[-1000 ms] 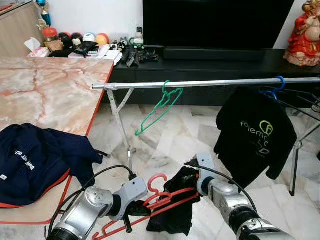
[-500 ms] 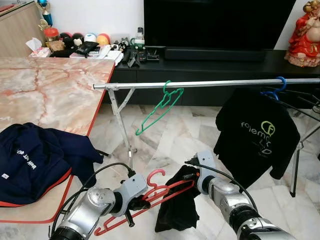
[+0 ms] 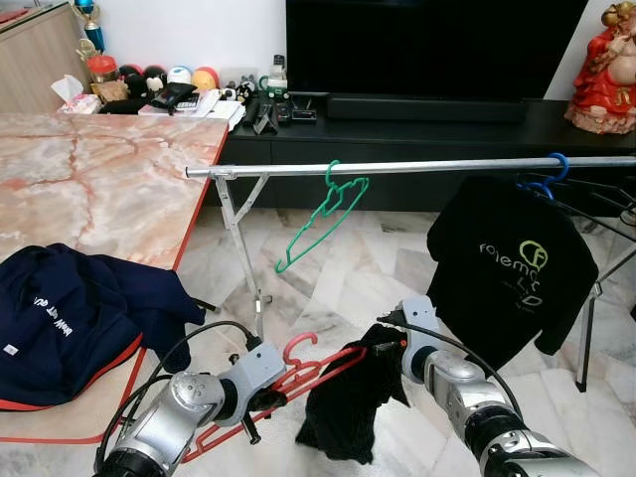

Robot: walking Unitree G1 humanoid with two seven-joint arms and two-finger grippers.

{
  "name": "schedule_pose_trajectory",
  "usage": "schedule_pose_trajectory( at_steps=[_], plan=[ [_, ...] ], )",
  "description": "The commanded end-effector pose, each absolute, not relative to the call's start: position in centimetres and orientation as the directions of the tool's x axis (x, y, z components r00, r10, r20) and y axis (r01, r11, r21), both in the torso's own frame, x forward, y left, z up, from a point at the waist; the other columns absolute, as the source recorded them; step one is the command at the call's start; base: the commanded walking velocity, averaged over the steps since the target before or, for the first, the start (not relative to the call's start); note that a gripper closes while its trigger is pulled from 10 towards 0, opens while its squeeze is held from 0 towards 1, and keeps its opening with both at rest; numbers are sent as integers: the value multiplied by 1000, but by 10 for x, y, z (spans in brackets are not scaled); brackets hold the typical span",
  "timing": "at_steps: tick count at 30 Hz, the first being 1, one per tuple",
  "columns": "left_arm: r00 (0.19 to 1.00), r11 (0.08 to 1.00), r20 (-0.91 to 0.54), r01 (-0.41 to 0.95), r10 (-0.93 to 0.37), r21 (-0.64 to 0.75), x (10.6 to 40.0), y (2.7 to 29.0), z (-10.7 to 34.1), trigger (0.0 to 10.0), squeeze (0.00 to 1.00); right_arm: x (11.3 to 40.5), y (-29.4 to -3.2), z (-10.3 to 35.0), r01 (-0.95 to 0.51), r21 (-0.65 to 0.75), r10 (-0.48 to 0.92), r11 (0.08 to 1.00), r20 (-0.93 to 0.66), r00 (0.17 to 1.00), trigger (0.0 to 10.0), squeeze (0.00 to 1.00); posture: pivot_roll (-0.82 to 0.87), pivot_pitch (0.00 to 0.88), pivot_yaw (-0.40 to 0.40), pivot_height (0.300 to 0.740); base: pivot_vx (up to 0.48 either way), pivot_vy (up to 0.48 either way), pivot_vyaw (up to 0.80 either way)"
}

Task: Hang hanger

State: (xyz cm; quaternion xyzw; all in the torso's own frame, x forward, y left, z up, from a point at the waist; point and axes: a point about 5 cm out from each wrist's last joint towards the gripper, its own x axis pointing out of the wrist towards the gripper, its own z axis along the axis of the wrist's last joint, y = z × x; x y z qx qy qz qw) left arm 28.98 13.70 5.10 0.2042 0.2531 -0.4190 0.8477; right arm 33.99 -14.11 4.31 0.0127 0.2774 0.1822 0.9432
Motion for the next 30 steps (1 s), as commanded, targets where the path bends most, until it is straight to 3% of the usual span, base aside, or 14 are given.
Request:
schedule_pose_trajectory(
  at_steps=[1, 8, 15, 18, 22, 30],
  plan=[
    [543, 573, -570, 806, -616, 148, 296, 136, 58, 10000, 0, 347, -137, 54, -343, 144, 368, 928, -482, 795, 10000, 0, 47, 41, -22, 740, 0, 0, 0],
    [518, 576, -529, 815, -672, 67, 295, 128, 63, 10000, 0, 353, -135, 64, -350, 173, 390, 920, -444, 806, 10000, 0, 44, 46, -24, 740, 0, 0, 0],
    [418, 521, -532, 852, -736, -50, 285, 127, 61, 10000, 0, 360, -135, 75, -351, 190, 399, 917, -411, 820, 10000, 0, 47, 50, -24, 740, 0, 0, 0],
    [436, 531, -541, 847, -719, -22, 286, 129, 59, 10000, 0, 362, -135, 78, -348, 198, 400, 916, -400, 825, 10000, 0, 47, 49, -26, 740, 0, 0, 0],
    [545, 610, -546, 789, -637, 76, 298, 134, 59, 10000, 0, 363, -132, 81, -345, 224, 408, 912, -383, 829, 10000, 0, 48, 49, -26, 740, 0, 0, 0],
    [579, 638, -551, 763, -601, 104, 301, 132, 57, 10000, 0, 363, -132, 82, -339, 235, 406, 911, -370, 836, 10000, 0, 41, 50, -25, 740, 0, 0, 0]
  ],
)
